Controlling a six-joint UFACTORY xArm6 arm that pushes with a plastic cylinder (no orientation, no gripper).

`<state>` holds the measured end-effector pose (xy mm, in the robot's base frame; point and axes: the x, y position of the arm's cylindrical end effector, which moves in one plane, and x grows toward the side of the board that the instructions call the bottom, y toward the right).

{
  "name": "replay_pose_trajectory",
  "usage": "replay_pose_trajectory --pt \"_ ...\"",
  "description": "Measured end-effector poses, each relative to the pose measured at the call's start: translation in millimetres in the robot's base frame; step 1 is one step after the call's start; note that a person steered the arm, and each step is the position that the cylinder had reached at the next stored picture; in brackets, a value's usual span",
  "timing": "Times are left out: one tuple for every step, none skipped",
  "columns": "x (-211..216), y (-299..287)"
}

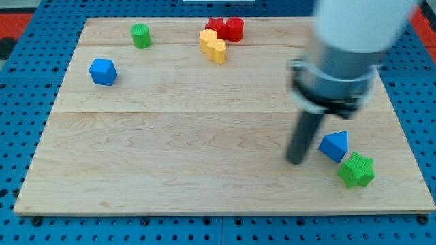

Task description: Move the blue cube to the right

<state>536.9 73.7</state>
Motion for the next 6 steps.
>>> replay_pose_trajectory --pt "-14.6 -149.6" --pt "-66.4 -275.8" --pt "-135.7 -328.6" --pt "-174.9 -365.5" --pt "-178.1 -304.8" --pt "-155.1 -198.7"
